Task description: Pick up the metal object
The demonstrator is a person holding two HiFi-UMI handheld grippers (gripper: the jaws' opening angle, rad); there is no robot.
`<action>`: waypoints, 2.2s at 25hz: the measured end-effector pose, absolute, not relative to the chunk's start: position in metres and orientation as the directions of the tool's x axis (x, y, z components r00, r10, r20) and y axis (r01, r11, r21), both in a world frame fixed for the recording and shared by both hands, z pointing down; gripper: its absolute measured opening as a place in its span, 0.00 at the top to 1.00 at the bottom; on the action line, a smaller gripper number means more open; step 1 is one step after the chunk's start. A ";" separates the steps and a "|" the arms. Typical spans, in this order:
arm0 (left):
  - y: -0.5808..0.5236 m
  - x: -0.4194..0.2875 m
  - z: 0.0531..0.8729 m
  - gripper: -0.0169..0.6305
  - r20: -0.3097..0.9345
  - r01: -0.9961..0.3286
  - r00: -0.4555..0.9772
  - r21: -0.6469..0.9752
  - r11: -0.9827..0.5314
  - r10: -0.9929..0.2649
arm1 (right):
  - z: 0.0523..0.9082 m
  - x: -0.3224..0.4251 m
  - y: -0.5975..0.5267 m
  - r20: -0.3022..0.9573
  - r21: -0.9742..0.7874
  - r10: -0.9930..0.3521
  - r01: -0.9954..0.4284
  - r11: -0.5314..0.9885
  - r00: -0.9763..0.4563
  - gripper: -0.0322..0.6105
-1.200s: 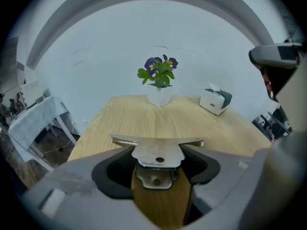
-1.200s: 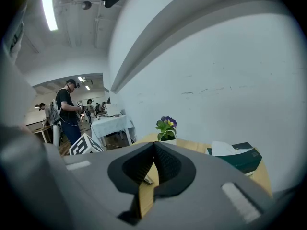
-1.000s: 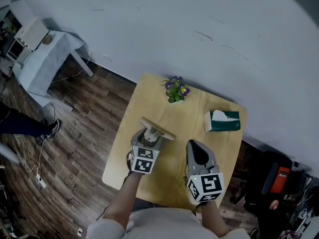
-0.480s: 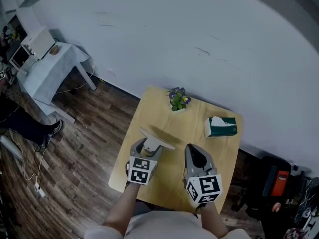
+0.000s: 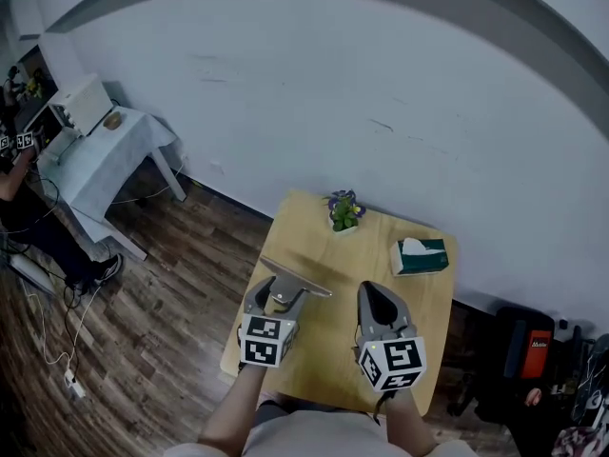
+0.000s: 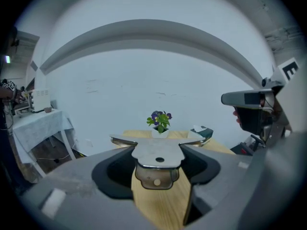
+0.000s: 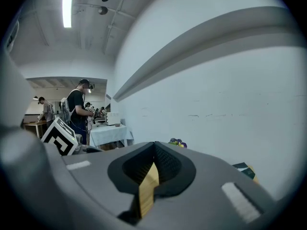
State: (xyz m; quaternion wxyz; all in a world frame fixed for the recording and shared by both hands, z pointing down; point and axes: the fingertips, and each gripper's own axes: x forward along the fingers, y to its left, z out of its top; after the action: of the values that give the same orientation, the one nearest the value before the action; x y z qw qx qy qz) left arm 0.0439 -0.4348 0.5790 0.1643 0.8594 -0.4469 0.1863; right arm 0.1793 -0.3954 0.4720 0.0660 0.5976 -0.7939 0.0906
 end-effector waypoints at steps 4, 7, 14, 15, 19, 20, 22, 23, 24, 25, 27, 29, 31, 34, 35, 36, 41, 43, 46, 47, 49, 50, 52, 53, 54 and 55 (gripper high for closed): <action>-0.428 0.035 0.558 0.51 0.423 -0.828 0.544 0.128 -0.546 -0.725 | 0.462 0.175 -0.387 0.194 -0.051 -0.945 -0.965 0.256 -0.261 0.95; -0.421 0.028 0.545 0.51 0.390 -0.826 0.552 0.133 -0.548 -0.737 | 0.456 0.173 -0.380 0.184 -0.044 -0.952 -0.969 0.242 -0.246 0.95; -0.410 0.015 0.514 0.50 0.316 -0.827 0.558 0.131 -0.547 -0.767 | 0.442 0.166 -0.365 0.158 -0.032 -0.962 -0.975 0.218 -0.220 0.95; -0.408 0.013 0.509 0.50 0.305 -0.826 0.560 0.134 -0.548 -0.770 | 0.440 0.166 -0.363 0.154 -0.032 -0.964 -0.976 0.214 -0.216 0.95; -0.396 0.007 0.492 0.50 0.273 -0.823 0.566 0.129 -0.553 -0.778 | 0.430 0.164 -0.349 0.134 -0.030 -0.971 -0.980 0.198 -0.200 0.95; -0.393 0.006 0.489 0.50 0.264 -0.823 0.567 0.128 -0.554 -0.780 | 0.428 0.164 -0.346 0.129 -0.028 -0.972 -0.981 0.194 -0.196 0.95; -0.388 0.002 0.481 0.51 0.247 -0.822 0.568 0.126 -0.555 -0.785 | 0.423 0.163 -0.339 0.119 -0.024 -0.975 -0.982 0.185 -0.187 0.95; -0.385 0.001 0.478 0.50 0.238 -0.822 0.569 0.125 -0.556 -0.787 | 0.420 0.162 -0.336 0.113 -0.023 -0.977 -0.983 0.182 -0.183 0.95; -0.383 -0.001 0.474 0.51 0.229 -0.821 0.570 0.124 -0.557 -0.789 | 0.417 0.161 -0.332 0.106 -0.021 -0.978 -0.984 0.179 -0.180 0.95; -0.380 -0.003 0.471 0.51 0.220 -0.821 0.571 0.123 -0.558 -0.791 | 0.415 0.160 -0.329 0.100 -0.019 -0.979 -0.984 0.176 -0.177 0.95; -0.374 -0.007 0.464 0.50 0.204 -0.820 0.572 0.120 -0.560 -0.795 | 0.409 0.158 -0.322 0.088 -0.014 -0.981 -0.985 0.170 -0.170 0.95; -0.369 -0.012 0.457 0.51 0.190 -0.820 0.572 0.112 -0.561 -0.798 | 0.404 0.154 -0.315 0.079 -0.010 -0.983 -0.986 0.164 -0.164 0.95; -0.364 -0.016 0.450 0.51 0.176 -0.820 0.573 0.105 -0.563 -0.801 | 0.400 0.151 -0.308 0.071 -0.006 -0.985 -0.987 0.159 -0.160 0.95; -0.355 -0.022 0.439 0.50 0.151 -0.820 0.572 0.102 -0.563 -0.806 | 0.395 0.146 -0.297 0.059 -0.001 -0.986 -0.988 0.155 -0.154 0.95; -0.351 -0.025 0.436 0.50 0.142 -0.821 0.571 0.100 -0.562 -0.809 | 0.394 0.145 -0.293 0.055 0.001 -0.987 -0.988 0.153 -0.153 0.95; -0.348 -0.027 0.433 0.50 0.134 -0.822 0.569 0.097 -0.561 -0.811 | 0.393 0.144 -0.289 0.052 0.003 -0.987 -0.988 0.152 -0.152 0.95; -0.335 -0.035 0.420 0.51 0.100 -0.826 0.563 0.092 -0.556 -0.820 | 0.386 0.138 -0.274 0.034 0.009 -0.988 -0.988 0.151 -0.151 0.95; -0.328 -0.039 0.414 0.51 0.084 -0.827 0.561 0.089 -0.554 -0.824 | 0.382 0.135 -0.268 0.025 0.012 -0.988 -0.988 0.151 -0.151 0.95; -0.318 -0.044 0.406 0.51 0.063 -0.829 0.558 0.073 -0.554 -0.827 | 0.377 0.132 -0.257 0.013 0.019 -0.989 -0.989 0.147 -0.147 0.95; -0.315 -0.046 0.404 0.51 0.056 -0.829 0.558 0.068 -0.555 -0.828 | 0.375 0.131 -0.254 0.009 0.021 -0.989 -0.989 0.145 -0.145 0.95; -0.308 -0.048 0.399 0.51 0.043 -0.830 0.558 0.057 -0.555 -0.829 | 0.371 0.129 -0.247 -0.002 0.023 -0.990 -0.990 0.139 -0.139 0.95; -0.305 -0.050 0.396 0.51 0.036 -0.830 0.558 0.052 -0.556 -0.829 | 0.369 0.129 -0.244 -0.008 0.025 -0.991 -0.991 0.135 -0.135 0.95; -0.298 -0.052 0.392 0.51 0.023 -0.828 0.560 0.044 -0.558 -0.828 | 0.366 0.128 -0.236 -0.018 0.031 -0.992 -0.992 0.126 -0.127 0.95; -0.294 -0.052 0.390 0.51 0.017 -0.827 0.561 0.040 -0.560 -0.827 | 0.365 0.128 -0.232 -0.022 0.035 -0.992 -0.992 0.121 -0.121 0.95; -0.291 -0.053 0.388 0.51 0.012 -0.826 0.563 0.033 -0.562 -0.827 | 0.363 0.128 -0.228 -0.026 0.040 -0.993 -0.993 0.114 -0.115 0.95; -0.287 -0.054 0.387 0.51 0.008 -0.826 0.563 0.024 -0.563 -0.826 | 0.362 0.128 -0.225 -0.029 0.045 -0.994 -0.993 0.108 -0.110 0.95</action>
State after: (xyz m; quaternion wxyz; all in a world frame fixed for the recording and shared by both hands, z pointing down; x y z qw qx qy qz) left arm -0.0537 -0.2872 0.3866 0.0123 0.8840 -0.4673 -0.0022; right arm 0.1281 -0.2248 0.3619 0.0040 0.6673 -0.7444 -0.0264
